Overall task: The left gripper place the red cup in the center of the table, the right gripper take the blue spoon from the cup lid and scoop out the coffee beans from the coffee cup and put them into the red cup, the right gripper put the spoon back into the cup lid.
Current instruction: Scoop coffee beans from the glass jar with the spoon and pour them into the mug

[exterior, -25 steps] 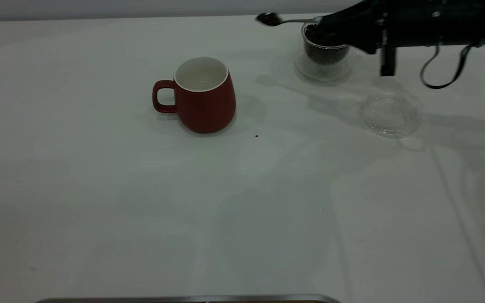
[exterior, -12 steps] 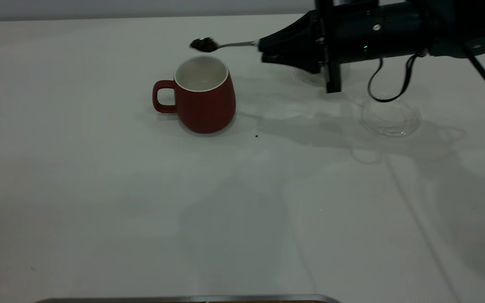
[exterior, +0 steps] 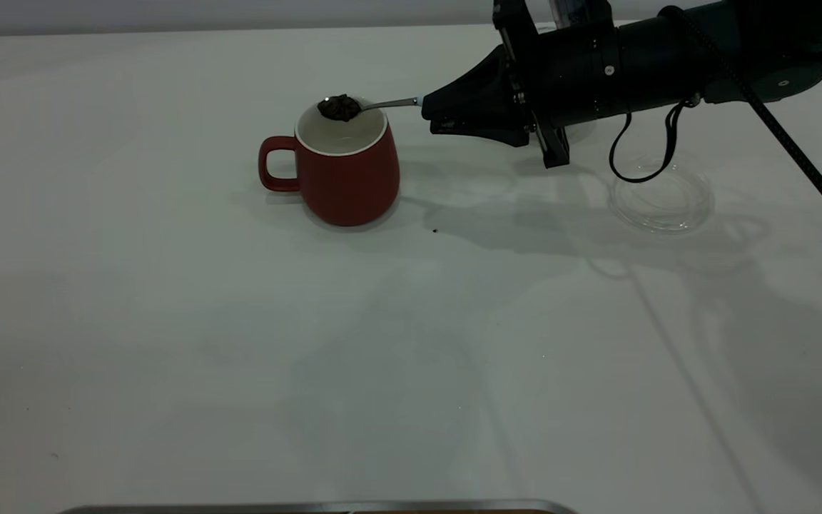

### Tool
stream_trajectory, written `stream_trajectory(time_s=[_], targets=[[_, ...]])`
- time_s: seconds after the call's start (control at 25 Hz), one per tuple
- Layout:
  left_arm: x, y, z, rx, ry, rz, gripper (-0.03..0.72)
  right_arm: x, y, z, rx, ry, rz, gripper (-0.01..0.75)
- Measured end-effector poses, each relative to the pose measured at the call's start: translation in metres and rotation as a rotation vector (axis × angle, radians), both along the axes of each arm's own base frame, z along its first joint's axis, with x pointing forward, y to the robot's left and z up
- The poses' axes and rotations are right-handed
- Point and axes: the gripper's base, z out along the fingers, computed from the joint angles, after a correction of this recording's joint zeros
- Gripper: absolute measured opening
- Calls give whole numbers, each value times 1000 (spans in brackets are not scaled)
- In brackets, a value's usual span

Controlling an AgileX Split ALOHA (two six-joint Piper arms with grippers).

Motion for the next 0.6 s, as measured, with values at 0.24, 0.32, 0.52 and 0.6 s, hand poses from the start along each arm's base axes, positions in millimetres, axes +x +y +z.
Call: stream_trajectory(time_s=[0.24,0.32,0.52,0.6], targets=[[0,0,0,-1,0,1,577,1,-1,-1,-101,-224,95,94],[0,0,0,-1,0,1,577,0,0,-1,-124,-317,140,94],[0,0,0,-1,0,1,577,0,0,0,-174,-481,216,94],[0,0,0,-1,0,1,577,0,0,0,-183,-504,225,94]])
